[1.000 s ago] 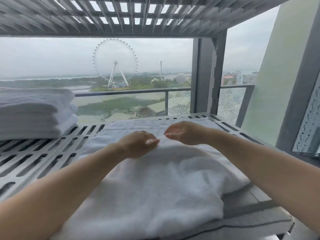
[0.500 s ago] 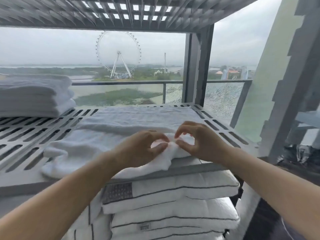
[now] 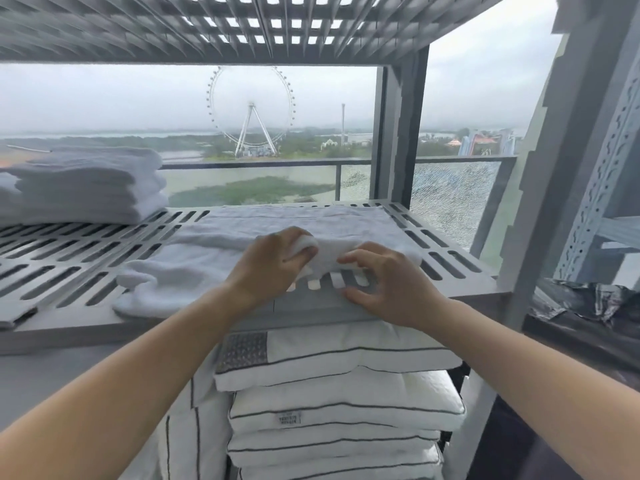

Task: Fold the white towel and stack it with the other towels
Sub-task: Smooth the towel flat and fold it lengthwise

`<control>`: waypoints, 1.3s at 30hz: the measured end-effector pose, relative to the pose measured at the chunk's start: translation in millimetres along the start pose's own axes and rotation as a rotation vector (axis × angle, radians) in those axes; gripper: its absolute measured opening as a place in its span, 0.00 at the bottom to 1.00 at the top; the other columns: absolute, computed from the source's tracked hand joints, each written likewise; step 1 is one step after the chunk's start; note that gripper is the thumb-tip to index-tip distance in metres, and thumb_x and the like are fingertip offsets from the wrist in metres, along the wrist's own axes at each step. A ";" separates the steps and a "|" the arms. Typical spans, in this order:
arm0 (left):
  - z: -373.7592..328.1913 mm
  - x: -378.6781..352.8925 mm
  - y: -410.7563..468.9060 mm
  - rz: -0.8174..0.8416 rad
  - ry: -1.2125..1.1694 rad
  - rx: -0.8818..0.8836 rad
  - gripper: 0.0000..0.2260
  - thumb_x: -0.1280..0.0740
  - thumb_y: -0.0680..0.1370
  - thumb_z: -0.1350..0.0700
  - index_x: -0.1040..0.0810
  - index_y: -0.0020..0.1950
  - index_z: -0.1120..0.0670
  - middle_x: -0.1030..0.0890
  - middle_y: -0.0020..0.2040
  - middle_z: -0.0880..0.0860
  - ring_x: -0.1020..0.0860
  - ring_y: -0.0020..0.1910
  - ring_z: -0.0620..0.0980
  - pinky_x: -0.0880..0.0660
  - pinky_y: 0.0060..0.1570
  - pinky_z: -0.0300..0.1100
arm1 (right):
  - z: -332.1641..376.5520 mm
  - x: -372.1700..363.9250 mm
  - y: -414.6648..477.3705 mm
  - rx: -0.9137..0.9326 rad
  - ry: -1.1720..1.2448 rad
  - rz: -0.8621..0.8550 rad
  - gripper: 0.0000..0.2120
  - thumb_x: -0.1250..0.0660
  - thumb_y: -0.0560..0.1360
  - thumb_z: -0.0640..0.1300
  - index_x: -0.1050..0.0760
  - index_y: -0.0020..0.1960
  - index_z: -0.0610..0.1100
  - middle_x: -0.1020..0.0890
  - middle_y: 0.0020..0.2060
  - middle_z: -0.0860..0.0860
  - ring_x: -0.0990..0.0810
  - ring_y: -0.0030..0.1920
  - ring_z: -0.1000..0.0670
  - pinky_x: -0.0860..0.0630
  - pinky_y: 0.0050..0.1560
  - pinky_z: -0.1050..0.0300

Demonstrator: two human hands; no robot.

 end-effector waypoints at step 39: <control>25.6 -12.6 15.1 0.273 0.162 0.036 0.10 0.37 0.78 0.50 0.20 0.55 0.49 0.19 0.57 0.48 0.23 0.56 0.46 0.31 0.55 0.38 | -2.2 5.1 51.3 -0.138 0.020 0.126 0.14 0.42 0.72 0.43 0.20 0.38 0.40 0.16 0.36 0.44 0.25 0.28 0.52 0.31 0.28 0.65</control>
Point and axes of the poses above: each hand's wrist, its own y-axis towards the middle knuckle, its own x-axis out of the back of the hand, z = x × y, the point moved 5 cm from there along y, towards the middle knuckle
